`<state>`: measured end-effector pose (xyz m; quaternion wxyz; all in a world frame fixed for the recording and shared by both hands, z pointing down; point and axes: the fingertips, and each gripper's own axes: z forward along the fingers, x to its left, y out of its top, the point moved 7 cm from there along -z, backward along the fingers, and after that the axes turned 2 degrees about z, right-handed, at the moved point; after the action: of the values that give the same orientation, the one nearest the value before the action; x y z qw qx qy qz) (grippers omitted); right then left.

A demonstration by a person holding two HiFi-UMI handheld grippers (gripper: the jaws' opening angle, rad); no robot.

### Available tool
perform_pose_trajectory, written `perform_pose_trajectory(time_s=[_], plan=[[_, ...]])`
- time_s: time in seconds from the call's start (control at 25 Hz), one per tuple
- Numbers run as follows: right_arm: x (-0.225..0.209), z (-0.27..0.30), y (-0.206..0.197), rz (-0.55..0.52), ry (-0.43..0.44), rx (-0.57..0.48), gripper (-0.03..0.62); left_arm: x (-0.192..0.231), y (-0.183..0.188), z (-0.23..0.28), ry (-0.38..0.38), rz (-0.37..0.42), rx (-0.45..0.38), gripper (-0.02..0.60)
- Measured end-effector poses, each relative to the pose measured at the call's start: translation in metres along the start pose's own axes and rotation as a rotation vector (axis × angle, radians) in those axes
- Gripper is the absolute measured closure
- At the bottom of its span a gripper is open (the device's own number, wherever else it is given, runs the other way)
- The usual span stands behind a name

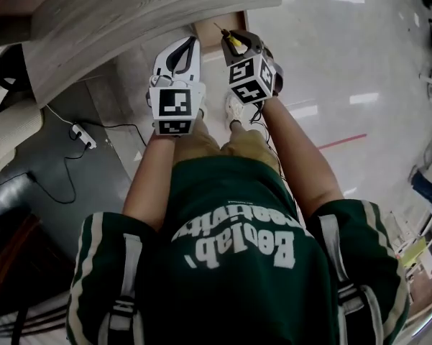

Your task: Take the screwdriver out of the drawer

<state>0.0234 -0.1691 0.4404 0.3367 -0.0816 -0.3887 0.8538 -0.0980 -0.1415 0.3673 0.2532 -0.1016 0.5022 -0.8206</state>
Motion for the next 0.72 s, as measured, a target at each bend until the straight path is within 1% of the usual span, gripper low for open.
perform_pose_trajectory(time_s=[0.12, 0.28, 0.44, 0.6, 0.72], plan=[[-0.005, -0.030, 0.015, 0.026, 0.025, -0.032, 0.508, -0.011, 0.020, -0.014, 0.006, -0.002, -0.020, 0.563], [-0.007, -0.066, 0.035, 0.056, 0.077, -0.091, 0.508, -0.014, 0.048, -0.035, 0.053, -0.002, -0.068, 0.563], [0.000, -0.102, 0.046, 0.096, 0.106, -0.142, 0.508, -0.019, 0.060, -0.061, 0.067, -0.017, -0.099, 0.563], [-0.001, -0.135, 0.064, 0.086, 0.110, -0.212, 0.508, -0.026, 0.069, -0.082, 0.082, -0.015, -0.123, 0.563], [-0.006, -0.165, 0.069, 0.082, 0.114, -0.254, 0.508, -0.042, 0.083, -0.096, 0.102, -0.005, -0.129, 0.563]])
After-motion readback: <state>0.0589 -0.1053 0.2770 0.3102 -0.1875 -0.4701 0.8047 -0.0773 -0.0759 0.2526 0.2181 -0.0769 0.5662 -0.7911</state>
